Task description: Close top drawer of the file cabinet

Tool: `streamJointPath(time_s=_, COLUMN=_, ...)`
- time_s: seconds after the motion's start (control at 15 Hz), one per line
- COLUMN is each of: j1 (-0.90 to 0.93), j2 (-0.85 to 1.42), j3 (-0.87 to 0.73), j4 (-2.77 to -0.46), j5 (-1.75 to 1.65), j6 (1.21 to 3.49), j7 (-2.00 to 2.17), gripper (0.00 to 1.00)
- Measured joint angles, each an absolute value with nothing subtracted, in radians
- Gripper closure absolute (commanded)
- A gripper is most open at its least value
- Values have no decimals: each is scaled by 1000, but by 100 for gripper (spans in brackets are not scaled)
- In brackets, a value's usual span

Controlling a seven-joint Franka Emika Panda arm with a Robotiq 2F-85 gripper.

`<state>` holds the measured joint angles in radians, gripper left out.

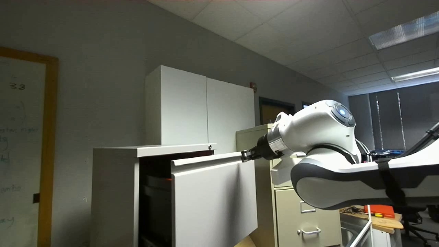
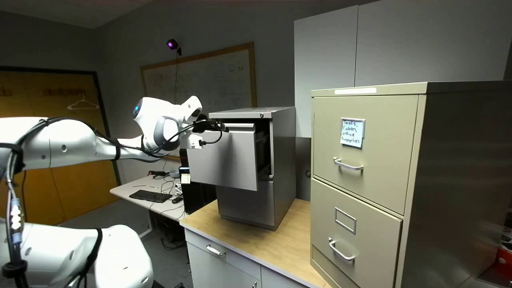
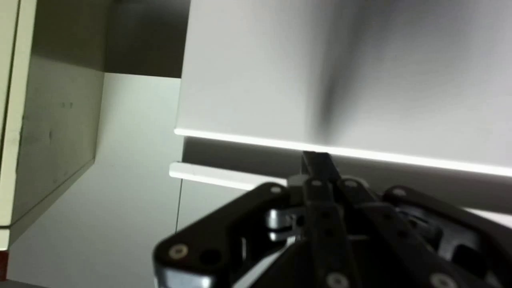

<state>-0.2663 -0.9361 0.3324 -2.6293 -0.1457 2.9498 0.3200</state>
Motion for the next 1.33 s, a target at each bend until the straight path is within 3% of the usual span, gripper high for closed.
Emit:
streamJointPath(time_s=0.27, j1=-163, j2=-889, j3=292, j4=-2619, j5=-89, j6=2971, j7=290, gripper=100)
streamJointPath(time_s=0.8, j1=223, j2=-692, j3=12, j4=-2496, j5=48, j6=2967, j7=92, gripper=100)
streamJointPath(time_s=1.33, j1=446, j2=-501, j3=-169, j4=-2284, j5=210, j6=2855, j7=-103, gripper=100)
